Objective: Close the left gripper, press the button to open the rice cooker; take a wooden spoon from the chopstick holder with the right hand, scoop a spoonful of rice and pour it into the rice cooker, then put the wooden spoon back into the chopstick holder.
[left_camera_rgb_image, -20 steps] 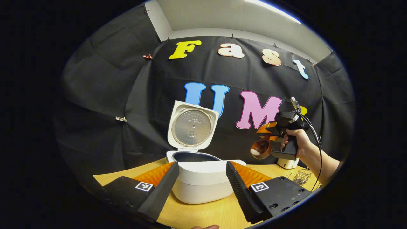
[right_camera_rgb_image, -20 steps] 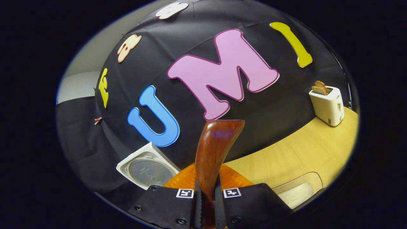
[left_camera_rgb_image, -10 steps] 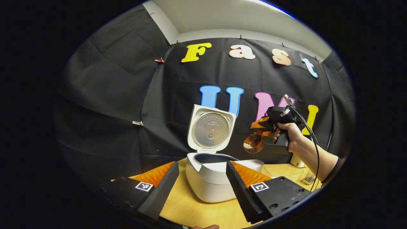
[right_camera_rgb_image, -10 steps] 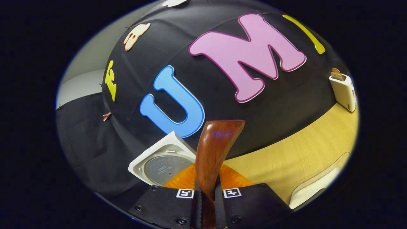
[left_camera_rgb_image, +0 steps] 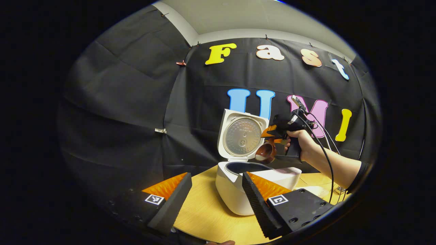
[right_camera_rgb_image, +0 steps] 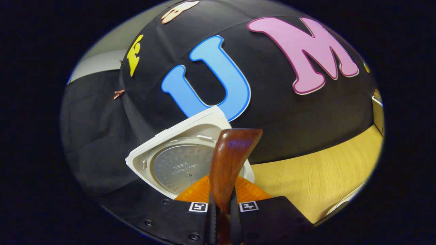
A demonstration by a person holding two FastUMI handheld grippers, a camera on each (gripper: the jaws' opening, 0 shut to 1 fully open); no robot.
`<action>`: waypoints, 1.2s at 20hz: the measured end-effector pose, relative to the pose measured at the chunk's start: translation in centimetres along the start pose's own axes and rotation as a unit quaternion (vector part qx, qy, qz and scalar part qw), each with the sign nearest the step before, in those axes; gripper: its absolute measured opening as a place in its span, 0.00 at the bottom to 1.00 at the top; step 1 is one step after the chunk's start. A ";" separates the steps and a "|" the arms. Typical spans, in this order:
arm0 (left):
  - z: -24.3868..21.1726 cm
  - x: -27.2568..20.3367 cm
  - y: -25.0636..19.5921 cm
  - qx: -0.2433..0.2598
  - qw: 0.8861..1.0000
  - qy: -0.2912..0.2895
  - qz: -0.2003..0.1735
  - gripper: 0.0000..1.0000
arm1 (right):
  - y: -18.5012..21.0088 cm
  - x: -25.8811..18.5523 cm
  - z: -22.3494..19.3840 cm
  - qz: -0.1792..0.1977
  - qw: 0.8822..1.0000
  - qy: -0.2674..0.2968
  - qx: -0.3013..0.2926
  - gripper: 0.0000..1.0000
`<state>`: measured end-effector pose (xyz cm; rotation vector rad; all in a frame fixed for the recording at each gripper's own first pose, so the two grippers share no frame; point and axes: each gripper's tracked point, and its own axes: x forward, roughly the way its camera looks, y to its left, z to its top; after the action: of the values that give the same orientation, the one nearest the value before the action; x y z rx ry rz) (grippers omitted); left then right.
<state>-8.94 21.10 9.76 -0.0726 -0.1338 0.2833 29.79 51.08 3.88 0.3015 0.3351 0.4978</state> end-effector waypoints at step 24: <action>4.9 4.2 4.8 0.105 0.991 -0.061 0.048 0.95 | 6.5 -0.7 -3.8 0.061 0.931 -0.024 -0.358 0.19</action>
<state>-6.92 27.14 14.68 0.1479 -0.2206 0.3970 25.10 56.92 2.89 -0.3792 0.0702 0.6991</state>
